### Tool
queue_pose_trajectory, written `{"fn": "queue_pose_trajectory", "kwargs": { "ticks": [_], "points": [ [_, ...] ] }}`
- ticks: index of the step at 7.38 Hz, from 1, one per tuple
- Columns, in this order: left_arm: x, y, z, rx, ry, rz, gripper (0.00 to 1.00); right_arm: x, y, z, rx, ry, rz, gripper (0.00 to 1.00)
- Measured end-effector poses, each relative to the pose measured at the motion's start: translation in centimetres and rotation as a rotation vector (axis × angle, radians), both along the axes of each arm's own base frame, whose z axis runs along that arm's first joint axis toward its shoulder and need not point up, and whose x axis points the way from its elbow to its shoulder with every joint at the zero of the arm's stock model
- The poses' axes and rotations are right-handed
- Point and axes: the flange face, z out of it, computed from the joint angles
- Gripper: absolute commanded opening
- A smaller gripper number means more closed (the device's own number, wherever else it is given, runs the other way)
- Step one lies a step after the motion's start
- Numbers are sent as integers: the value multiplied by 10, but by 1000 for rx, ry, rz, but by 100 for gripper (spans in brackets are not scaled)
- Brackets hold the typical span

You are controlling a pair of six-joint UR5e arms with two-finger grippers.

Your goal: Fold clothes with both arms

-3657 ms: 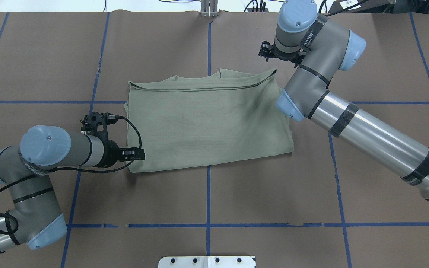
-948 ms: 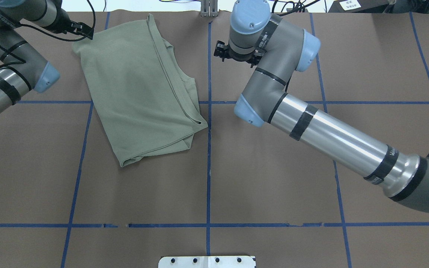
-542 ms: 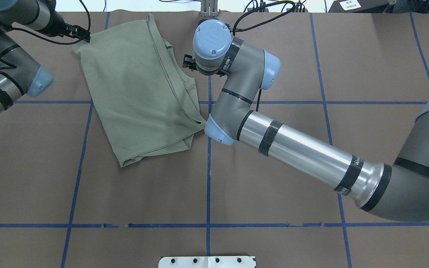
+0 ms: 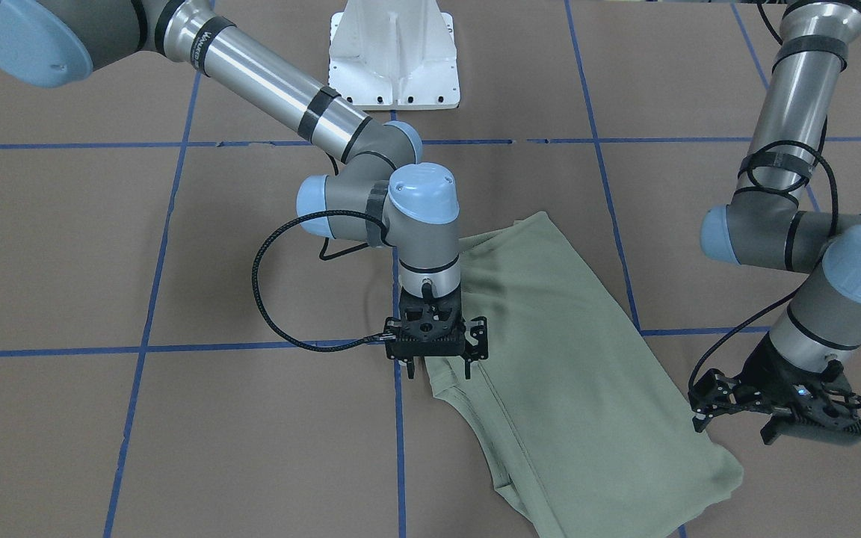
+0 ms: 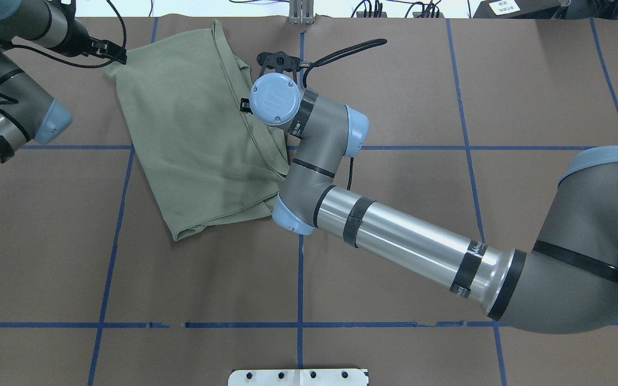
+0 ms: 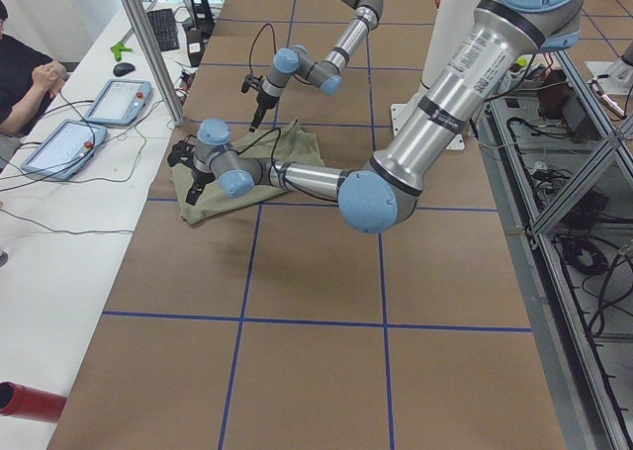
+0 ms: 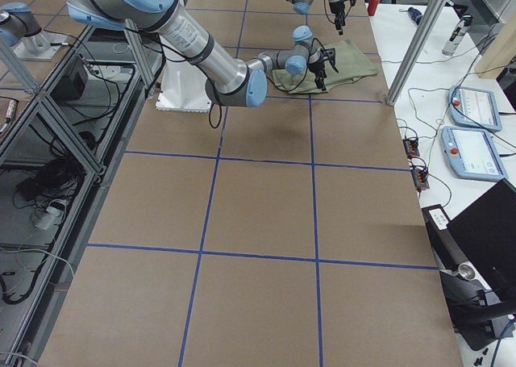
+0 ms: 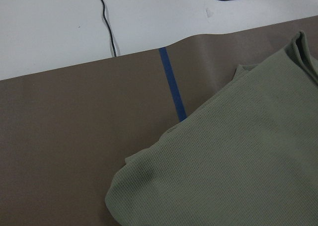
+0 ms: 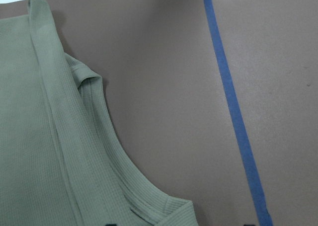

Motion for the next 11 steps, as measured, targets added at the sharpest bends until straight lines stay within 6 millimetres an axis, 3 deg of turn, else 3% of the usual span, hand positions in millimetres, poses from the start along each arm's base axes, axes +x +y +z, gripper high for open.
{"fn": "queue_pose_trajectory", "kwargs": {
  "ticks": [5, 6, 7, 9, 11],
  "points": [
    [0, 2, 1, 2, 1, 1, 100, -20, 12, 14, 46, 65, 5, 69],
    [0, 2, 3, 1, 1, 1, 100, -21, 13, 15, 47, 69, 3, 64],
    [0, 3, 4, 0, 0, 1, 100, -22, 13, 16, 48, 72, 1, 53],
    [0, 3, 5, 0, 0, 2, 100, -22, 14, 16, 50, 74, 0, 4],
    [0, 3, 5, 1, 0, 2, 100, -22, 14, 15, 50, 73, 0, 0]
  ]
}}
